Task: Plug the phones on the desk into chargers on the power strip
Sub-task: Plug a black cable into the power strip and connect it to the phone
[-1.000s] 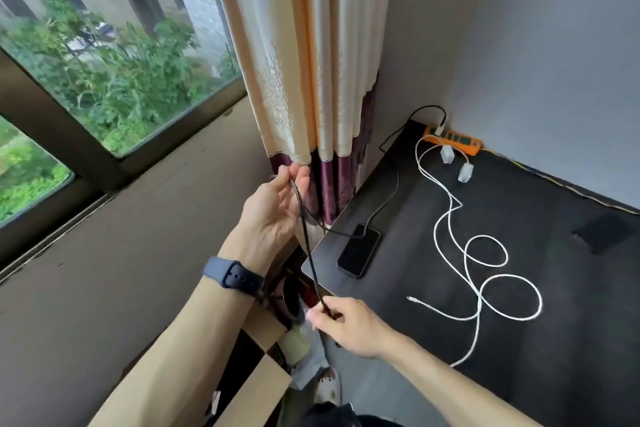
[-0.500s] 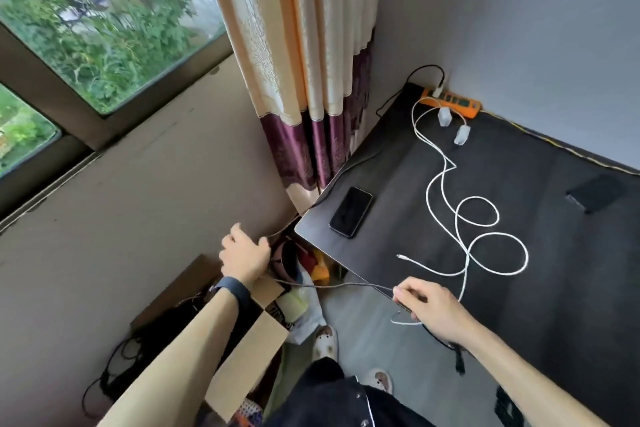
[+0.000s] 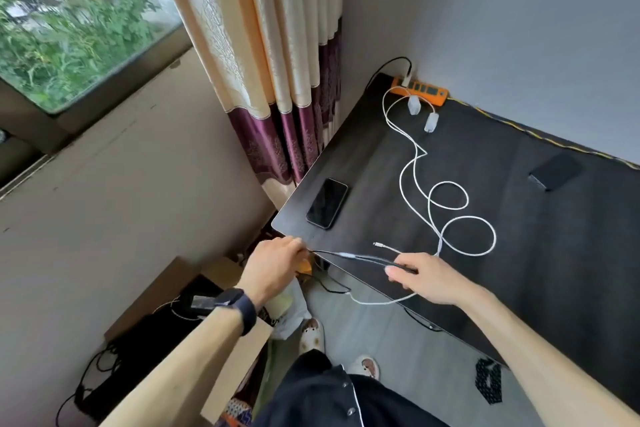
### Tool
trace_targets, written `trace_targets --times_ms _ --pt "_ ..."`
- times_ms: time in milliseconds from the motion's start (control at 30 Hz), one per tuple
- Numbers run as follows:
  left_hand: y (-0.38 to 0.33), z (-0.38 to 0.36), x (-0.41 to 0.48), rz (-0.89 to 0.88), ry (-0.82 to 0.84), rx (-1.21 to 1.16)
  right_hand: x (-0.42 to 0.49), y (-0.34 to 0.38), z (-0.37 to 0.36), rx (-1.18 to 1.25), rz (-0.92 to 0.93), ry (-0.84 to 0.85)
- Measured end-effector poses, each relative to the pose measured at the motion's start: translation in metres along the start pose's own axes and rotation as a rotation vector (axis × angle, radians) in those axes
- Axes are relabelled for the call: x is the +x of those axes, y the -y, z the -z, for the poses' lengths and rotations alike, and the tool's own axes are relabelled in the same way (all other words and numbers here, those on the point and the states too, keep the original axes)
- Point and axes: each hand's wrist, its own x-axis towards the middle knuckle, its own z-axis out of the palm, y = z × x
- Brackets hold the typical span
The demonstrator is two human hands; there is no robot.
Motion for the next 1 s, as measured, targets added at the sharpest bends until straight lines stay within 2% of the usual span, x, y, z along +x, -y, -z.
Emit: trace_targets --times_ms 67,133,233,367,433,500,600,700,800,1000 --pt "0.021 -0.001 -0.012 0.108 -0.003 -0.006 -0.004 -0.005 0.008 0.051 -0.008 -0.023" --pt "0.026 -0.002 -0.023 0.131 0.023 0.021 -0.004 -0.003 0.008 0.144 0.001 -0.050" --pt "0.012 -0.005 -0.030 0.184 0.135 0.017 0.001 0.011 0.004 0.277 0.015 -0.084" --pt "-0.006 0.000 -0.023 0.356 0.355 -0.272 0.005 0.032 0.000 0.244 0.077 -0.103" --pt "-0.021 0.007 -0.015 0.345 0.396 -0.441 0.004 0.043 -0.004 0.214 0.124 -0.051" --pt "-0.041 0.015 -0.008 0.281 0.395 -0.565 0.005 0.051 -0.011 0.218 0.147 -0.035" --pt "-0.063 0.017 -0.004 0.222 0.313 -0.676 0.007 0.053 -0.018 0.288 0.148 -0.134" --pt "-0.071 0.013 -0.005 0.170 0.162 -0.578 0.003 0.050 -0.020 0.384 0.163 -0.125" --pt "-0.080 0.014 -0.002 0.077 0.155 -0.555 -0.004 0.048 -0.018 0.446 0.204 -0.106" --pt "-0.093 0.012 0.000 0.163 0.110 -0.717 -0.010 0.048 -0.015 0.721 0.147 -0.197"
